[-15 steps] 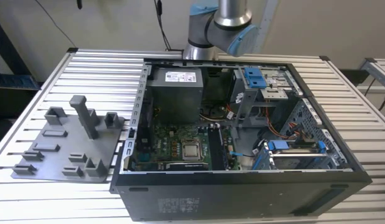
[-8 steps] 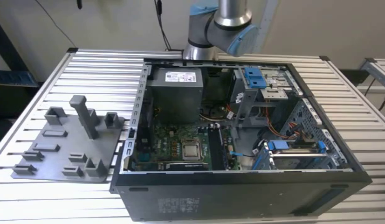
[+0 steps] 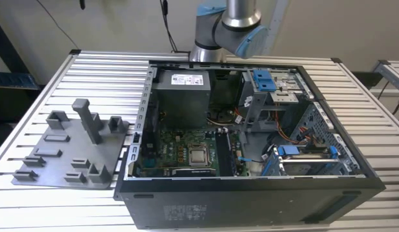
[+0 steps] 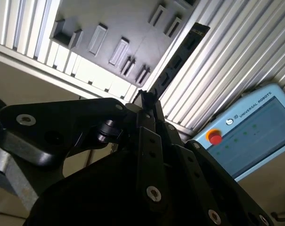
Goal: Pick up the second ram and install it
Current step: 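Pick up the second ram and move it above second insertion slot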
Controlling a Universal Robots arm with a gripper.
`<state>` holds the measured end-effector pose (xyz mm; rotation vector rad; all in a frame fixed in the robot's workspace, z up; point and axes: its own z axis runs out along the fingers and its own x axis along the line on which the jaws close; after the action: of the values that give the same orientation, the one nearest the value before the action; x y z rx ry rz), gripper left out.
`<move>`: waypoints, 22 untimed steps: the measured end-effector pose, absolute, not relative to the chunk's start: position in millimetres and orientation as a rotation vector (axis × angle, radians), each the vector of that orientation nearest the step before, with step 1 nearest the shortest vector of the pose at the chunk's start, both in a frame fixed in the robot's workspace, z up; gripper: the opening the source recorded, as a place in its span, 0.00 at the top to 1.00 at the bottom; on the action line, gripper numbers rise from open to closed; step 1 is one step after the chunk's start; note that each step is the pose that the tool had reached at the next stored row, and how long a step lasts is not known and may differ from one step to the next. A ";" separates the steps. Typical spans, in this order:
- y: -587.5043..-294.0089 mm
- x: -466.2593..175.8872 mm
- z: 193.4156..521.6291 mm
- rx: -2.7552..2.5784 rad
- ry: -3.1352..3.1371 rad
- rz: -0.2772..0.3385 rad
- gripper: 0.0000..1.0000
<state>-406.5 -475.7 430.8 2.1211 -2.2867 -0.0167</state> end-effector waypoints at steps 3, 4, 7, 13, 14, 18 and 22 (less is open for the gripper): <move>-475.6 -406.5 430.9 2.121 -2.287 -0.017 0.86; -475.6 -406.5 430.9 2.121 -2.287 -0.017 0.86; -475.6 -406.0 431.0 2.121 -2.286 -0.017 0.86; -475.7 -400.1 430.9 2.121 -2.287 -0.017 0.86; -475.7 -398.8 430.9 2.121 -2.287 -0.017 0.86; -475.7 -393.1 430.9 2.121 -2.287 -0.017 0.86; -475.6 -387.0 430.9 2.121 -2.287 -0.017 0.86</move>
<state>-387.0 -475.6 430.9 2.1210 -2.2867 -0.0167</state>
